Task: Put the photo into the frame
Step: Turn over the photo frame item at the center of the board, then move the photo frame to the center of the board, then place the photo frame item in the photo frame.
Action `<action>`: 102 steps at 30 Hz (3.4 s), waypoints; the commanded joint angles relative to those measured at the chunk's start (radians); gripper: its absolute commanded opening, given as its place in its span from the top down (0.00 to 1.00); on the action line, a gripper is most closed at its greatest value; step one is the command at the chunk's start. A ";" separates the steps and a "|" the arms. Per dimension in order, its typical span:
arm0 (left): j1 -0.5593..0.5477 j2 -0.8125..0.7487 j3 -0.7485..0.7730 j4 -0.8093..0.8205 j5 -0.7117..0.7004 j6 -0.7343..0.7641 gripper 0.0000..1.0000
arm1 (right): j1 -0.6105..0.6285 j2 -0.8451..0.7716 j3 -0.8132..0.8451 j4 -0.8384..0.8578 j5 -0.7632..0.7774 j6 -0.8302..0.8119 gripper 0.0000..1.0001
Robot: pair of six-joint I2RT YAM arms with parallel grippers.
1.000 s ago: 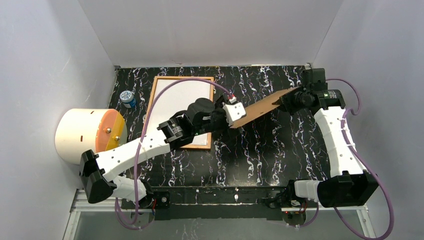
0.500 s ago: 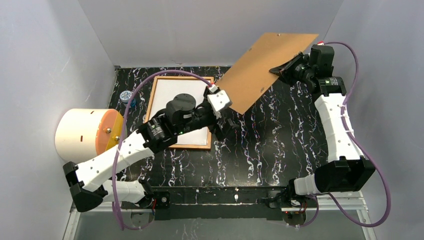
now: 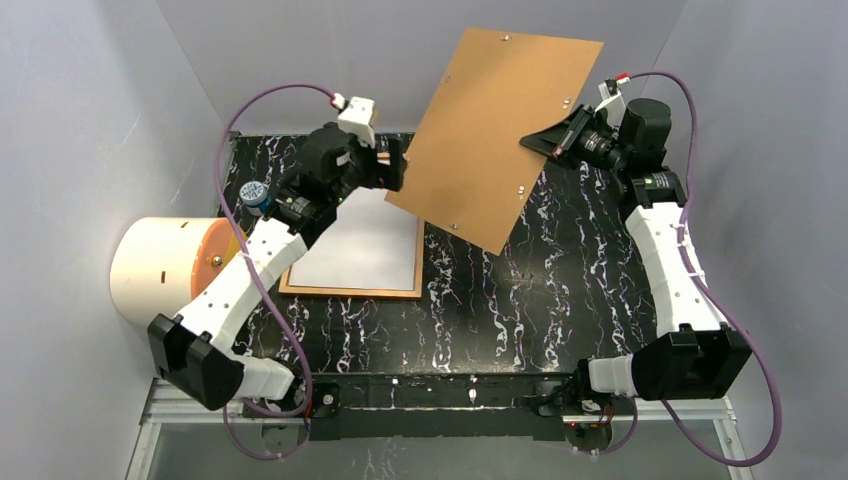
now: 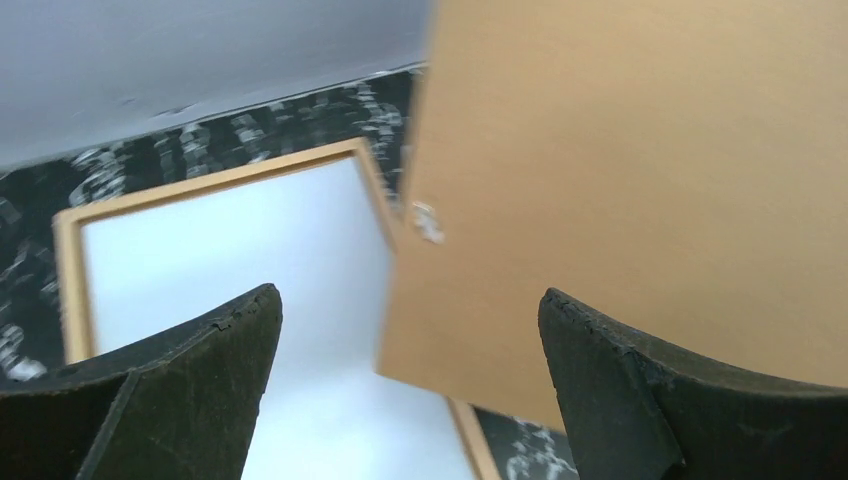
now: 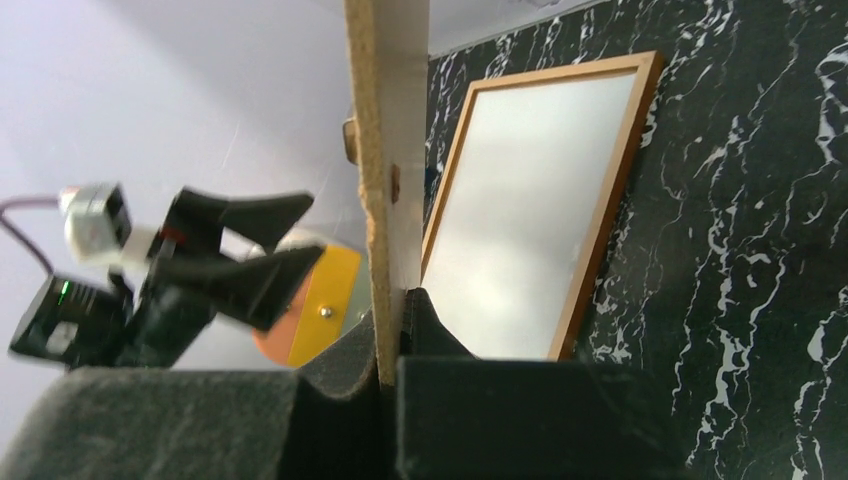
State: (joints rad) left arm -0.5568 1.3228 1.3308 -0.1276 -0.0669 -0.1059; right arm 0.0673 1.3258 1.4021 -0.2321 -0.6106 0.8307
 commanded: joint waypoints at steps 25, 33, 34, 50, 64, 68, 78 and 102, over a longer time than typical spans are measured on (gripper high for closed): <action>0.596 0.698 0.294 -0.570 -0.132 -0.143 0.35 | -0.003 -0.178 -0.227 0.082 -0.137 -0.035 0.99; 0.612 0.719 0.262 -0.550 -0.080 -0.147 0.57 | -0.003 -0.188 -0.230 0.066 -0.113 -0.037 0.99; 0.613 0.710 0.250 -0.536 -0.081 -0.144 0.57 | -0.003 -0.189 -0.229 0.061 -0.108 -0.038 0.99; 0.621 0.768 0.263 -0.526 -0.039 -0.107 0.66 | -0.003 -0.187 -0.221 0.046 -0.083 -0.024 0.99; 0.592 0.696 0.190 -0.453 0.266 -0.081 0.87 | -0.003 -0.166 -0.235 0.052 -0.082 -0.010 0.99; 0.515 0.674 0.156 -0.432 0.290 -0.041 0.88 | -0.003 -0.148 -0.255 0.070 -0.116 0.000 0.99; 0.386 0.634 0.073 -0.422 0.310 0.057 0.93 | -0.003 -0.133 -0.300 0.083 -0.158 0.009 0.99; 0.476 0.473 0.076 -0.396 0.486 -0.171 0.42 | 0.086 -0.037 -0.452 0.185 -0.191 0.075 0.99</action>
State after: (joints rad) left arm -0.1410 1.8851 1.3712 -0.5327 0.3550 -0.1650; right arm 0.1051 1.2846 0.9611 -0.2256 -0.7979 0.8345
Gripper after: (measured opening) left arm 0.575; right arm 0.053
